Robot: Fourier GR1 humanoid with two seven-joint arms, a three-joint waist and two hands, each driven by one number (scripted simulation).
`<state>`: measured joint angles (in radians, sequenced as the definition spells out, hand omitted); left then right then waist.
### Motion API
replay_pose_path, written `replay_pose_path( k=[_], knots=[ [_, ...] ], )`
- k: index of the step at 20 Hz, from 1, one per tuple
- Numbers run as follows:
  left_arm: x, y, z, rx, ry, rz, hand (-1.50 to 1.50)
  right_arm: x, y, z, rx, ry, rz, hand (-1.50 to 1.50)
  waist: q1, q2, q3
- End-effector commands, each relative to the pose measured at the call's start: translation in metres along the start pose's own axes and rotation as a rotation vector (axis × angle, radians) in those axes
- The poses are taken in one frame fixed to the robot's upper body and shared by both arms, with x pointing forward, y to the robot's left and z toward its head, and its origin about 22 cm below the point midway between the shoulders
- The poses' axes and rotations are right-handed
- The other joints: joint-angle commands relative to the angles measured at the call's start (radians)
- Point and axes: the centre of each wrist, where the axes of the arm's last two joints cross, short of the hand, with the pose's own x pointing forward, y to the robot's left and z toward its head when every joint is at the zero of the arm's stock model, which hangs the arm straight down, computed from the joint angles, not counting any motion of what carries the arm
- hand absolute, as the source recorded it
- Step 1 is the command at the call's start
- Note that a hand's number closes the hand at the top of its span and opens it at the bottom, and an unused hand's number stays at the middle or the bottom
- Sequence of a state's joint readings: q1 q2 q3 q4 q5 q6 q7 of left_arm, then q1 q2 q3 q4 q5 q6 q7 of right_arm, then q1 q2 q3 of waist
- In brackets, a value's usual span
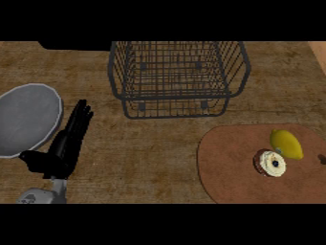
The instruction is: Pick the cupcake from the cutting board and place it in the tiered basket
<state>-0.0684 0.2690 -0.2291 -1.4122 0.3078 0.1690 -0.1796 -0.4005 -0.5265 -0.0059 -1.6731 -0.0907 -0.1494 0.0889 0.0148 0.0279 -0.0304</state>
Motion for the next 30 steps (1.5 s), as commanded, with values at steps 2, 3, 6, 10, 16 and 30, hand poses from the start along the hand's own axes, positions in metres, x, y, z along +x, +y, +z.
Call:
replay_pose_path(
  k=[2, 3, 6, 10, 16, 30],
  knots=[
    [0.002, -0.008, -0.005, 0.052, -0.04, -0.037, 0.0, -0.028, -0.008, 0.007, 0.114, -0.023, -0.289, 1.5, -0.01, -0.021, 0.035],
    [0.018, 0.0, -0.016, 0.057, -0.069, -0.084, 0.0, -0.024, 0.0, 0.001, 0.16, -0.038, -0.412, 1.5, -0.001, -0.02, 0.038],
    [0.028, 0.005, -0.022, 0.087, -0.134, -0.155, 0.0, -0.039, 0.015, 0.009, 0.245, -0.07, -0.724, 1.5, 0.009, -0.014, 0.053],
    [0.03, -0.012, -0.024, 0.052, -0.125, -0.148, 0.0, -0.104, 0.031, 0.049, 0.297, 0.226, -0.937, -1.5, 0.008, -0.001, 0.05],
    [0.025, -0.025, -0.022, 0.084, -0.084, -0.163, 0.0, -0.126, -0.028, 0.072, 0.616, 0.049, -1.073, -1.5, -0.028, -0.019, 0.04],
    [0.034, -0.031, -0.024, 0.093, -0.067, -0.19, 0.0, 0.055, -0.179, -0.001, 1.048, -0.156, -0.002, -1.5, -0.02, -0.033, 0.036]
  ],
)
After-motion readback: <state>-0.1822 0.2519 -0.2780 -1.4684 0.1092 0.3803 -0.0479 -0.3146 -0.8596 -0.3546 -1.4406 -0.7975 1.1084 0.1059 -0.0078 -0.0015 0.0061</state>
